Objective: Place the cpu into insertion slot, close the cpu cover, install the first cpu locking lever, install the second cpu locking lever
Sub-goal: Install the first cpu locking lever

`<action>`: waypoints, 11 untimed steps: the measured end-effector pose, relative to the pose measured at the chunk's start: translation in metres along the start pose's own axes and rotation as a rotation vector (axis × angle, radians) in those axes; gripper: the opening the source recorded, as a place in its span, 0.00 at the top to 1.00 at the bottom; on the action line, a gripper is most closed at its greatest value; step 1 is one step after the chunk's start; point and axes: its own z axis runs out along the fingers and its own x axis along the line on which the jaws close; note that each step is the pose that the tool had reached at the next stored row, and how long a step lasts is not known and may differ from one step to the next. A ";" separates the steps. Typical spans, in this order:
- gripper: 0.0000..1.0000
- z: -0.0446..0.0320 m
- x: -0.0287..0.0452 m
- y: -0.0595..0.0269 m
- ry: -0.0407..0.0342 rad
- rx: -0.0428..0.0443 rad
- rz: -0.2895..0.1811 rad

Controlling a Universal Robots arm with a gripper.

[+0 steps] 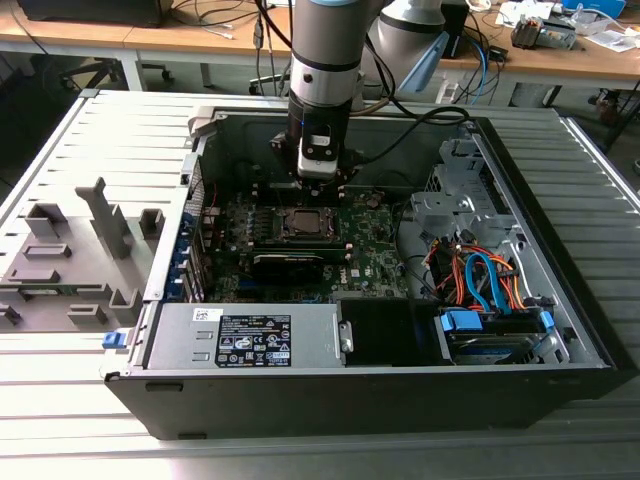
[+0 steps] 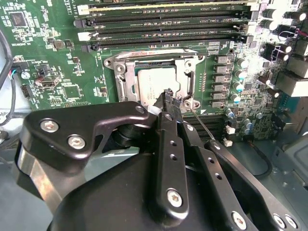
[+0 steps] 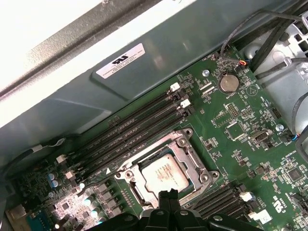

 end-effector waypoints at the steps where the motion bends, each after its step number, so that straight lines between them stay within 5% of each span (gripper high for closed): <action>1: 0.89 0.0000 0.0000 0.0000 0.0000 0.0001 -0.001; 11: 0.89 0.0000 0.0000 0.0000 -0.0001 0.0006 -0.011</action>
